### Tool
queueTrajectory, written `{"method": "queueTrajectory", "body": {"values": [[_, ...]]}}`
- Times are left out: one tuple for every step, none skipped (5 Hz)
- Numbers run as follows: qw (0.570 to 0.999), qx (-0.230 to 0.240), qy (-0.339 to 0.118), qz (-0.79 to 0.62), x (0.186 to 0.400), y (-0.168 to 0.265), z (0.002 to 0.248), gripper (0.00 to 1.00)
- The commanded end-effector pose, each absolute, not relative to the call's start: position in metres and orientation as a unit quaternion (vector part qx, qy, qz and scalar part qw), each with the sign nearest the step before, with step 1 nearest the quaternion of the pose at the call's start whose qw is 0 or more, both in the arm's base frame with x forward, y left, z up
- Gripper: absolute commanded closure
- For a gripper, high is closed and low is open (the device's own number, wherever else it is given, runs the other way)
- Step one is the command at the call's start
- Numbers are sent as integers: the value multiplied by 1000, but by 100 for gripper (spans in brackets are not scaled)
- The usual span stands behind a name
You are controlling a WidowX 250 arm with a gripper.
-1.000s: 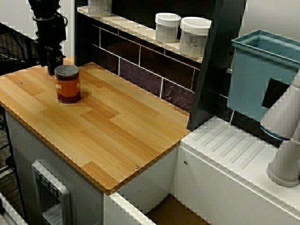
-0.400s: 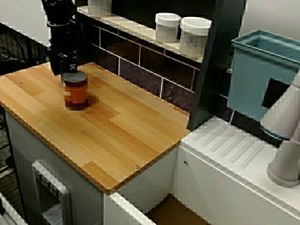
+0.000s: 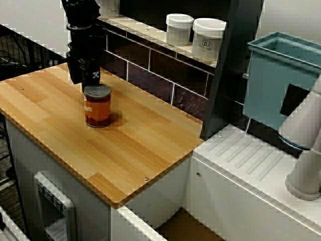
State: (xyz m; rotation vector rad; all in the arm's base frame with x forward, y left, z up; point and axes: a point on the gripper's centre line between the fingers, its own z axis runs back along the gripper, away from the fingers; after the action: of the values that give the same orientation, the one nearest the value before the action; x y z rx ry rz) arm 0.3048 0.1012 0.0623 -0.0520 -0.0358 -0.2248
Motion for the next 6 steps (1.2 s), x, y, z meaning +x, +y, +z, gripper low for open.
{"method": "queueTrajectory", "body": {"values": [[991, -8, -65, -121, 291, 62, 89, 0], [989, -3, -65, -130, 286, 46, 86, 0], [988, -5, -63, -143, 277, 27, 84, 0], [990, -2, -59, -130, 276, 24, 80, 0], [981, -18, -30, -192, 286, 40, 84, 0], [955, -48, -24, -292, 296, 54, 100, 0]]}}
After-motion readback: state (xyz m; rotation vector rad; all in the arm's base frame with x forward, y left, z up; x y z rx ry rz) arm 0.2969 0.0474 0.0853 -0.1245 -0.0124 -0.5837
